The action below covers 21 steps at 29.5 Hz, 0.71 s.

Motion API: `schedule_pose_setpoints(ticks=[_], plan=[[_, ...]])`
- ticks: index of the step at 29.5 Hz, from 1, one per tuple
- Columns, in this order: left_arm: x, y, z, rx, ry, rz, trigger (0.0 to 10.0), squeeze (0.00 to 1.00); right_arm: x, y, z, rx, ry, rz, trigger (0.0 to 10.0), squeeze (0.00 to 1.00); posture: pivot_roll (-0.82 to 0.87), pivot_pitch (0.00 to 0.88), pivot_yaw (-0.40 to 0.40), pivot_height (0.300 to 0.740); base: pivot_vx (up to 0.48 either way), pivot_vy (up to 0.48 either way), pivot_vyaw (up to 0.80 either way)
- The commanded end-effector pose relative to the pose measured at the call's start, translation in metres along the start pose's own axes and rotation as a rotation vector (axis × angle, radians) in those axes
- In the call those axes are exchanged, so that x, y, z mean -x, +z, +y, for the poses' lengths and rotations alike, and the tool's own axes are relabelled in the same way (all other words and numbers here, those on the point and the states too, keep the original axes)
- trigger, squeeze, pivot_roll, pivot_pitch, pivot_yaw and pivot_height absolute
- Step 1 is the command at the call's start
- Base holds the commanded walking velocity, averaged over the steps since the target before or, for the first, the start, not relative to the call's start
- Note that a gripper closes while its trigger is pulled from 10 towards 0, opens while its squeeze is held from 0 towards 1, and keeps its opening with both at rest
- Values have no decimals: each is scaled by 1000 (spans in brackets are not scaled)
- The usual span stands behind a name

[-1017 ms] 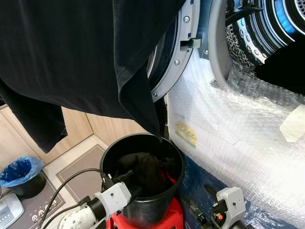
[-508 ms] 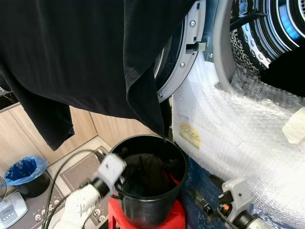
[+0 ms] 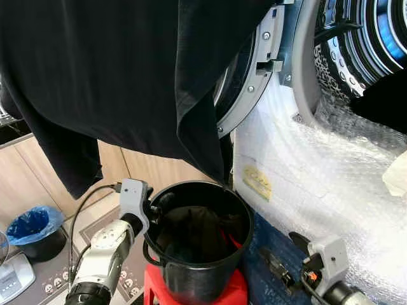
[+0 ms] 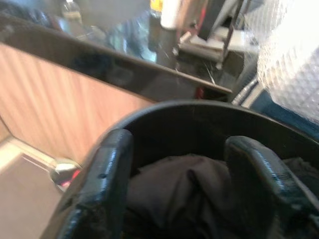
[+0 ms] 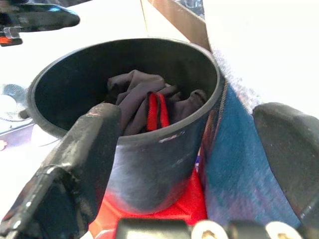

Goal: Clothes washing

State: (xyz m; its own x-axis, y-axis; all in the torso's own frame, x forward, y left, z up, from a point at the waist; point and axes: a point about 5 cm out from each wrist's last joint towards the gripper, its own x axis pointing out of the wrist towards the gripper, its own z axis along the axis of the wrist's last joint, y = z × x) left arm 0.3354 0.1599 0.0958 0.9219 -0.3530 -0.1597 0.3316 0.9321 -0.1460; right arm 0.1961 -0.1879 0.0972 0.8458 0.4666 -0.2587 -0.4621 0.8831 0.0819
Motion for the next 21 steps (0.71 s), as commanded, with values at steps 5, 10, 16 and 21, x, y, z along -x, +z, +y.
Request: schedule_pose_setpoints(ticks=[5,10,16,21], plan=[[-14,-9,-11,45,-79,163,10000,1000,14,13,10,7,21,-24,10000,0,-223,116,37,740,0,0,0],[-22,-10,-26,62,-185,250,10000,1000,22,16,20,-4,32,-16,10000,0,-236,156,41,740,0,0,0],[-32,2,-32,120,-247,285,10000,0,32,19,31,-17,37,0,10000,0,-258,205,41,740,0,0,0],[-37,18,-31,204,-273,271,10000,0,39,23,35,-22,32,9,10000,0,-274,230,30,740,0,0,0]])
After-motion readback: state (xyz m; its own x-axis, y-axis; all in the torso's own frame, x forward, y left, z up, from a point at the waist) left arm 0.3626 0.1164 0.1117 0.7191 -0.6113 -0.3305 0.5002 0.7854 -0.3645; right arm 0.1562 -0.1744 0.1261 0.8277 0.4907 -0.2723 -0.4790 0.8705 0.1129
